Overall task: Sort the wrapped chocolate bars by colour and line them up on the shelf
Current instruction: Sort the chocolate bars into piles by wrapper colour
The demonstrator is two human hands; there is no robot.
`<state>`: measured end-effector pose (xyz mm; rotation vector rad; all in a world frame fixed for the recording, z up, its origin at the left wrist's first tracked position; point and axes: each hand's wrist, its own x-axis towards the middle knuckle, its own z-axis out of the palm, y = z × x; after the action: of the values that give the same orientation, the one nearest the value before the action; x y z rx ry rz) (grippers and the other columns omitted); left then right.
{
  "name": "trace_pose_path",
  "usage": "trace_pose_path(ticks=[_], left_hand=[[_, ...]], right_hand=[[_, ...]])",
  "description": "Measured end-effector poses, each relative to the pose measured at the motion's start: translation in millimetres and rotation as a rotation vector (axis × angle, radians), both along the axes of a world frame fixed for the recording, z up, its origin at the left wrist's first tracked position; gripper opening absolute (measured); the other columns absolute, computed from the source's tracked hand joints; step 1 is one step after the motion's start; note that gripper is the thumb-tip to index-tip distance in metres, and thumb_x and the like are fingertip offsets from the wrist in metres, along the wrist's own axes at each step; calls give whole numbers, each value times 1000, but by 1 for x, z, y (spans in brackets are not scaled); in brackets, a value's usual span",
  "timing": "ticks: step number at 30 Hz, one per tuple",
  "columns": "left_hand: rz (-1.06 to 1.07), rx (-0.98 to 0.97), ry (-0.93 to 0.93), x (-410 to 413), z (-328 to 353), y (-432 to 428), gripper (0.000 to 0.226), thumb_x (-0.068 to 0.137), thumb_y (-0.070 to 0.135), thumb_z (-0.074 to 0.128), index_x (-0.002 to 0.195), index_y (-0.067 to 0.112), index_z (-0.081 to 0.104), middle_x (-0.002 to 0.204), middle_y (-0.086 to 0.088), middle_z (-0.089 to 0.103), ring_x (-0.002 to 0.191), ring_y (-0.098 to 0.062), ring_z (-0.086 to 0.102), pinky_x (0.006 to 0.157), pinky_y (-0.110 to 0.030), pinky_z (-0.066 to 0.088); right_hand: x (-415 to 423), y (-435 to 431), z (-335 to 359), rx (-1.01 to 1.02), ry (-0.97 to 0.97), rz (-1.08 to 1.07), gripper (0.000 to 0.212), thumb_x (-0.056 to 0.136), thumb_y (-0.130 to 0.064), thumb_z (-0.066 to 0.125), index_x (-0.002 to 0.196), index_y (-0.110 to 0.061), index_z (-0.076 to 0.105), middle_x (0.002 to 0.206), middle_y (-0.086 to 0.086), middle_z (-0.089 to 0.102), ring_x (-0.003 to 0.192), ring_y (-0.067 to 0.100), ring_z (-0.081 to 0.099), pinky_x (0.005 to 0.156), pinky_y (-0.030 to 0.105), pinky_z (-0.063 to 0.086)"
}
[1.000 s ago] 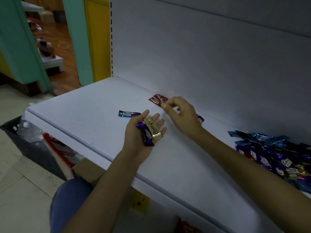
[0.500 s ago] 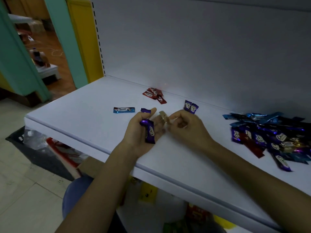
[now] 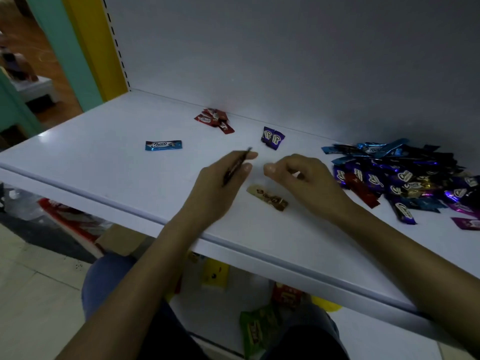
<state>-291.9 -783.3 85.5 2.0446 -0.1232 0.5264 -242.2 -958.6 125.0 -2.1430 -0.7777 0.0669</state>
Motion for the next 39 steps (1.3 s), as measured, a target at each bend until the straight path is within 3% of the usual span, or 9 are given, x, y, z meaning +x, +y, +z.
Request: trace_pose_path(ticks=[6, 9, 12, 16, 20, 23, 26, 30, 39], left_hand=[[94, 448, -161, -4, -7, 1, 37, 90, 24, 51, 123, 12, 64, 98, -9, 73, 85, -22, 69, 79, -29, 54], [70, 377, 4, -7, -4, -2, 50, 90, 17, 64, 138, 18, 50, 119, -8, 66, 104, -21, 63, 89, -24, 44], [87, 274, 30, -5, -4, -1, 53, 90, 20, 64, 139, 20, 45, 98, 0, 69, 80, -2, 59, 76, -8, 39], [179, -70, 42, -3, 0, 8, 25, 100, 14, 43, 119, 17, 60, 65, 6, 57, 58, 1, 53, 59, -10, 40], [143, -527, 108, -6, 11, 13, 31, 104, 15, 31, 116, 14, 59, 74, -2, 67, 52, -5, 57, 51, -14, 46], [81, -757, 165, -9, 17, 17, 29, 104, 14, 32, 114, 16, 60, 82, -1, 73, 67, -11, 68, 61, -17, 54], [14, -1020, 187, -8, 23, 22, 29, 104, 21, 34, 115, 15, 60, 100, -5, 73, 88, -16, 72, 77, -24, 58], [35, -1212, 208, -9, 25, 26, 43, 103, 38, 28, 124, 12, 56, 121, -12, 66, 108, -22, 66, 90, -31, 53], [42, -1185, 126, -12, 15, 32, 69, 92, 65, 18, 148, 28, 30, 152, 2, 36, 133, -18, 44, 107, -40, 37]], right_hand=[[-1, 22, 4, 188, 387, -50, 15, 87, -25, 65, 83, -13, 73, 71, 0, 71, 62, 6, 64, 56, 12, 48], [4, 14, 1, 204, 558, -75, 9, 87, -12, 64, 89, -10, 72, 63, 2, 69, 56, 10, 62, 52, 18, 49], [21, 6, -2, 309, 577, -126, 11, 87, -7, 63, 96, -4, 69, 67, 0, 70, 57, 6, 63, 56, 16, 50], [79, 7, -11, 420, 186, -379, 13, 86, -1, 64, 96, -1, 70, 77, 5, 69, 64, 6, 64, 65, 21, 50], [124, 15, -31, -42, -390, -414, 21, 92, -12, 56, 106, -8, 71, 102, 9, 69, 85, 19, 63, 78, 25, 48], [129, 19, -43, -443, -457, -338, 26, 90, -24, 49, 98, -12, 71, 95, 6, 67, 84, 27, 62, 71, 29, 42], [118, 25, -27, -458, -565, -382, 25, 90, -25, 46, 96, -18, 69, 93, 7, 67, 85, 25, 59, 80, 34, 39], [54, 62, 2, -34, -258, -110, 18, 91, -31, 57, 103, -22, 69, 98, 0, 69, 81, 12, 60, 80, 31, 50], [-2, 118, 6, 10, 284, 239, 16, 81, -17, 72, 97, -15, 72, 70, -9, 65, 65, 4, 61, 66, 20, 51]])
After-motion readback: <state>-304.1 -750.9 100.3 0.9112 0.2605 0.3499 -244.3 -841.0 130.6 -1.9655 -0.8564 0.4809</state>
